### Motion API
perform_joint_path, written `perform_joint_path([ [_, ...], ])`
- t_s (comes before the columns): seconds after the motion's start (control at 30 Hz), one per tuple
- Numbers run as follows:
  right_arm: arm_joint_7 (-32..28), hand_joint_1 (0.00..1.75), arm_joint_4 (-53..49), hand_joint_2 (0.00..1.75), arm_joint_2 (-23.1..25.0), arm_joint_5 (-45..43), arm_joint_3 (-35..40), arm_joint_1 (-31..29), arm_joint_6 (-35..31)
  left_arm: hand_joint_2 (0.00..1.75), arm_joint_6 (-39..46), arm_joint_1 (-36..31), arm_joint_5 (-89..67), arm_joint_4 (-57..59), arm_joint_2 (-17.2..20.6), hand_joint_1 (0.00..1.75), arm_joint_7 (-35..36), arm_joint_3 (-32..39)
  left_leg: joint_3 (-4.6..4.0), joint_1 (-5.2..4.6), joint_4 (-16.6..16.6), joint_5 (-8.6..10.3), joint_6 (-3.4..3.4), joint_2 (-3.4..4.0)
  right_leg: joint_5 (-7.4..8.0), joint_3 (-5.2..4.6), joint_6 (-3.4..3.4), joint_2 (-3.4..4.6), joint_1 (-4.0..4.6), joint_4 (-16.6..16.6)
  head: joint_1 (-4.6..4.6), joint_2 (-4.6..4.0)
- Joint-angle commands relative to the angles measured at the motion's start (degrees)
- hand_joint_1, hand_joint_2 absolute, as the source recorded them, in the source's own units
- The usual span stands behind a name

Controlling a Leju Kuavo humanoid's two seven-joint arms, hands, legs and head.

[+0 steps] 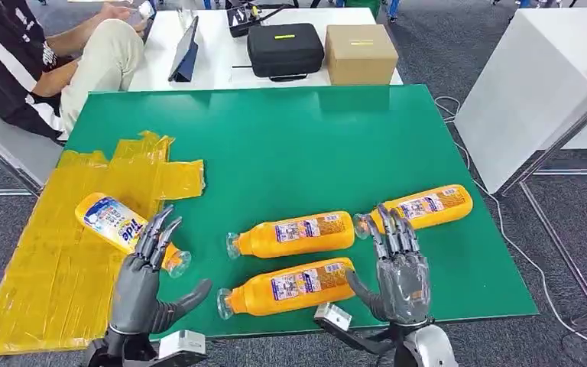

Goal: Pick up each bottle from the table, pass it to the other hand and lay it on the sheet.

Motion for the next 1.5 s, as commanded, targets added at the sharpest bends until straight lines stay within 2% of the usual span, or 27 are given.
perform_joint_path([
  [0.03,2.13,0.00,2.02,1.75,-6.92,0.68,-4.10,-2.39,7.17,1.75,-0.72,0.66,1.72,2.24,0.77,0.00,-0.85,-1.42,0.08,-0.01,-0.03,-0.02,-0.07,0.02,0.00,0.09,0.00,0.01,-0.01,-0.07,0.02,0.00],
  [0.1,2.92,0.00,2.14,1.75,-9.28,1.14,-4.27,-2.97,13.44,1.75,-1.95,0.41,3.26,2.26,0.67,0.00,-1.09,-1.22,0.25,-0.01,-0.06,-0.10,-0.19,0.05,-0.05,0.30,-0.02,0.03,-0.02,-0.15,0.02,0.00],
  [0.2,-0.32,0.00,4.84,1.75,-14.48,-2.20,-6.34,-4.71,21.52,1.75,-4.27,-0.04,6.26,2.47,-0.18,0.00,-1.97,-0.26,0.08,-0.07,-0.04,-0.02,-0.09,0.04,0.01,0.11,0.01,0.00,-0.05,-0.07,0.02,0.02],
  [0.37,-1.71,0.00,6.37,1.75,-15.10,-2.82,-7.22,-5.69,22.52,1.75,-5.05,-0.14,6.92,2.36,-0.43,0.00,-2.06,0.19,0.14,-0.04,-0.04,-0.05,-0.12,0.06,0.02,0.17,0.01,0.04,-0.03,-0.11,0.00,0.00],
  [0.47,-3.61,0.00,13.80,1.75,-20.25,-3.98,-5.75,-11.99,26.62,1.75,-5.81,-0.02,8.19,2.44,-1.02,0.00,-2.01,1.76,0.10,-0.04,-0.03,-0.03,-0.09,0.15,0.05,0.10,0.02,0.12,-0.03,-0.09,0.00,0.02],
  [0.53,-4.29,0.00,22.31,1.75,-22.06,-3.39,-4.81,-18.68,25.76,1.75,-6.16,0.32,8.91,2.56,-1.03,0.00,-1.71,2.58,0.18,-0.04,-0.05,-0.04,-0.11,0.25,0.08,0.16,0.02,0.22,-0.03,-0.13,-0.02,0.00],
  [0.6,-4.41,0.00,28.77,1.75,-21.94,-2.74,-4.62,-23.32,23.46,1.75,-6.56,0.56,9.45,2.79,-0.84,0.00,-2.02,2.66,0.22,-0.03,-0.07,-0.04,-0.11,0.48,0.16,0.16,0.03,0.45,-0.01,-0.16,0.00,0.02],
  [0.73,-6.27,0.00,36.64,1.75,-22.13,-3.16,-5.02,-27.41,18.76,1.75,-6.34,-0.09,9.96,4.70,-0.97,0.00,-2.08,2.58,0.13,-0.03,-0.04,0.02,-0.05,0.15,0.11,0.16,0.04,0.11,-0.01,-0.13,0.00,0.02],
  [0.83,-9.89,0.00,41.48,1.75,-20.67,-7.37,-5.81,-30.12,17.83,1.75,-6.27,-0.26,10.69,5.59,-0.99,0.00,-2.03,3.19,0.17,-0.03,-0.03,0.05,-0.01,0.09,0.13,0.20,0.07,0.10,-0.01,-0.15,0.00,0.00],
  [0.87,-10.48,0.00,43.05,1.75,-21.66,-5.68,-3.86,-31.07,18.04,1.75,-6.55,-0.53,10.91,6.04,-0.98,0.00,-2.06,3.27,0.26,-0.03,-0.08,0.02,-0.07,0.16,0.12,0.27,0.05,0.16,-0.02,-0.18,-0.02,0.00],
  [1.0,-10.11,0.00,56.09,1.75,-18.91,-3.99,-1.94,-39.55,16.60,1.75,-6.34,-1.11,11.13,8.02,-1.87,0.00,-2.03,4.30,0.28,-0.05,-0.09,0.03,-0.09,0.25,0.14,0.26,0.05,0.24,-0.03,-0.16,-0.04,0.00],
  [1.23,-10.62,0.00,63.01,1.75,-18.08,-3.73,-0.58,-43.23,16.77,1.75,-6.51,-1.22,11.62,8.95,-2.32,0.00,-2.25,4.84,0.11,-0.02,-0.01,0.04,0.00,0.13,0.12,0.15,0.08,0.13,0.00,-0.08,0.00,0.00],
  [1.5,-10.62,0.00,63.01,1.75,-18.08,-3.73,-0.58,-43.23,16.77,1.75,-6.51,-1.22,11.62,8.95,-2.32,0.00,-2.25,4.84,0.17,-0.04,-0.03,0.01,-0.08,0.10,0.08,0.21,0.05,0.10,-0.02,-0.08,-0.02,0.02],
])
